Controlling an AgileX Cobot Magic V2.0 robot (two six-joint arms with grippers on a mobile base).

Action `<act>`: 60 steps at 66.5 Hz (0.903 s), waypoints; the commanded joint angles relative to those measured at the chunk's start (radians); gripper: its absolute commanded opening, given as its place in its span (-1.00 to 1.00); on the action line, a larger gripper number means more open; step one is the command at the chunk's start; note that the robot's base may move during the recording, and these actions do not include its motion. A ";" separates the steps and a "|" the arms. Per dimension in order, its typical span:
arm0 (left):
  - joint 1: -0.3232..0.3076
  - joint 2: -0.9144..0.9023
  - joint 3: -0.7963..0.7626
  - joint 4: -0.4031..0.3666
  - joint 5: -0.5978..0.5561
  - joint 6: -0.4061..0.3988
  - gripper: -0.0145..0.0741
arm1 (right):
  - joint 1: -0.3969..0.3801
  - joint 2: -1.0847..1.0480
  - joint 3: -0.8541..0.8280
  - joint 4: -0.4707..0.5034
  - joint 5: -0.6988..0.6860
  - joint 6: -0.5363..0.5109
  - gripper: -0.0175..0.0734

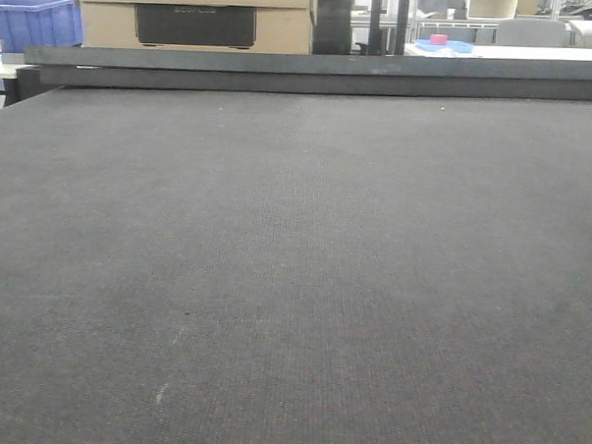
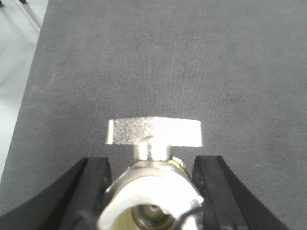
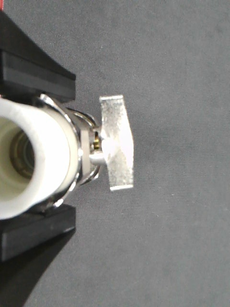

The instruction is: Place valve from conveyor to right shelf box

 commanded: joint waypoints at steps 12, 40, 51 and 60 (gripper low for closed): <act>-0.001 -0.008 -0.007 -0.006 -0.029 -0.008 -0.92 | -0.003 -0.009 -0.006 -0.004 -0.057 0.001 -0.99; -0.001 -0.008 -0.007 -0.006 -0.029 -0.008 -0.92 | -0.003 -0.009 -0.006 -0.004 -0.057 0.001 -0.99; -0.001 -0.008 -0.007 -0.006 -0.029 -0.008 -0.92 | -0.003 -0.009 -0.006 -0.004 -0.057 0.001 -0.99; -0.001 -0.008 -0.007 -0.006 -0.029 -0.008 -0.92 | -0.003 -0.009 -0.006 -0.004 -0.057 0.001 -0.99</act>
